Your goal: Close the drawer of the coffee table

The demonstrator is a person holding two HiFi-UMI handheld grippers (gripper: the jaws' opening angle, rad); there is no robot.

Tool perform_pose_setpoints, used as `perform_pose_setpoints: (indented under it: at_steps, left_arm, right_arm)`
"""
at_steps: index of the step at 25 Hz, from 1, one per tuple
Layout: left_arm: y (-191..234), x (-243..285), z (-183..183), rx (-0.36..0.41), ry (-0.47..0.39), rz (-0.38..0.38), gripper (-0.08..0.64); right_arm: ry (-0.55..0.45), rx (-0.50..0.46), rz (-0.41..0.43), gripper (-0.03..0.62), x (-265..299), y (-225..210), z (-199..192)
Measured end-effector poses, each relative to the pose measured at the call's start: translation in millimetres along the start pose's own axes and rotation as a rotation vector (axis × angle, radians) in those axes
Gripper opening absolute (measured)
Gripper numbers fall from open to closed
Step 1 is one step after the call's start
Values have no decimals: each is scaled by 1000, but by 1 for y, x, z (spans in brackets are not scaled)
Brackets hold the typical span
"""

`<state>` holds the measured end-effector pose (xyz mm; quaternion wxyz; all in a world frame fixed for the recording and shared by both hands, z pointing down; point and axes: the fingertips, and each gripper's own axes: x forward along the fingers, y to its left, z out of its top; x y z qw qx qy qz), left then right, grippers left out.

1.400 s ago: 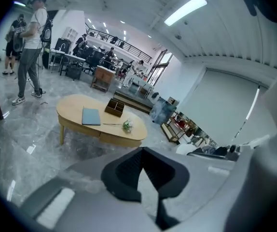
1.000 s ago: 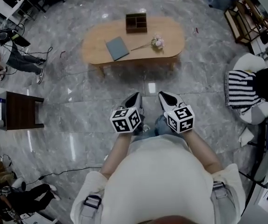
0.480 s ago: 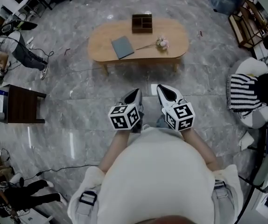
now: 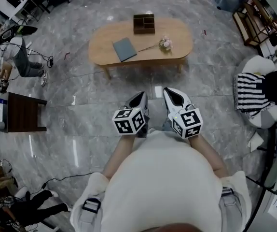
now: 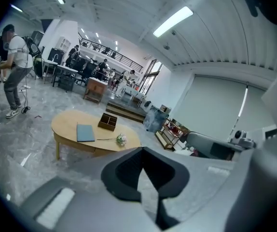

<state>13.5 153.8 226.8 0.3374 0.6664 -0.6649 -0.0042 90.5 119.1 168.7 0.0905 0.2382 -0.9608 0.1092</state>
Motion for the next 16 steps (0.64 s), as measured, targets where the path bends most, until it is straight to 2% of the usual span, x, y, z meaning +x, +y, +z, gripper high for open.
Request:
perform_pose_setpoints:
  at_steps: [16]
  left_arm:
    - [8,-2,14,-6,-36,3,2]
  right_arm:
    - [5,6,20,-3,9,1,-3]
